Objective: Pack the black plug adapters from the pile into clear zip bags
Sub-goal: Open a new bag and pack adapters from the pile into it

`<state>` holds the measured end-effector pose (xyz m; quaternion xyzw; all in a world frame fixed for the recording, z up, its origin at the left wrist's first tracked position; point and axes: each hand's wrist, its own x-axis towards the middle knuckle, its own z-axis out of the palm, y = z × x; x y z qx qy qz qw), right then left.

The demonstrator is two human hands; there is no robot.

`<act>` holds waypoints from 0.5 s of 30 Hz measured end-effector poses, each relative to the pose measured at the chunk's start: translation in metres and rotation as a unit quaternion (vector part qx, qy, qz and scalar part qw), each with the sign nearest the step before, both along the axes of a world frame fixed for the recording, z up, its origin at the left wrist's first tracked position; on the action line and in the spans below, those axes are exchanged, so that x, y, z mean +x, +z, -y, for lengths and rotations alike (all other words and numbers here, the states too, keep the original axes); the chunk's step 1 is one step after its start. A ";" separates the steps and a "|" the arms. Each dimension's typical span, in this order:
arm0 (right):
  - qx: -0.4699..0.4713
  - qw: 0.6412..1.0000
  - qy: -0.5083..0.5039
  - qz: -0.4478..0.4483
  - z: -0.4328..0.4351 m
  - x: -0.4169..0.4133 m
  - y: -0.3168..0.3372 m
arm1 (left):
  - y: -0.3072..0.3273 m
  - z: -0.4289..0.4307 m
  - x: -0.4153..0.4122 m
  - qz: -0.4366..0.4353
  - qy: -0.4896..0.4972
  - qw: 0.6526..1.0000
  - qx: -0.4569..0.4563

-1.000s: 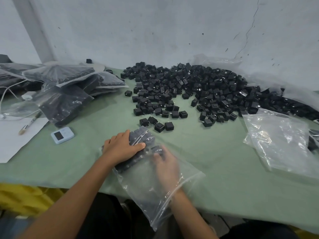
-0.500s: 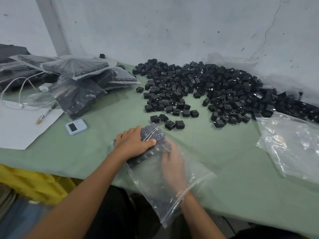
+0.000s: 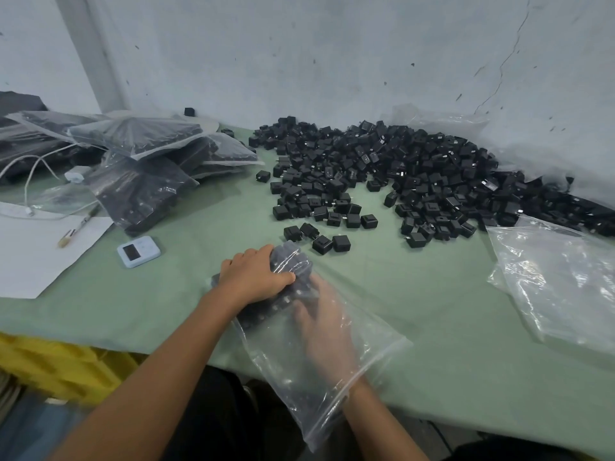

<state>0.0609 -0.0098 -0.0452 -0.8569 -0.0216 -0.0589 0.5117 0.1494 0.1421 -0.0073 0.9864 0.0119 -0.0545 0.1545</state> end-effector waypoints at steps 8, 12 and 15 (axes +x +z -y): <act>-0.009 0.999 0.019 -0.031 -0.003 0.003 0.006 | -0.014 0.015 0.004 0.040 0.023 0.998 -0.031; 0.008 0.991 0.099 -0.088 0.022 -0.025 0.021 | -0.016 0.012 0.007 0.028 0.017 0.999 -0.021; 0.032 0.958 0.257 -0.124 0.079 -0.063 0.047 | -0.019 0.013 0.005 0.043 0.016 0.999 -0.015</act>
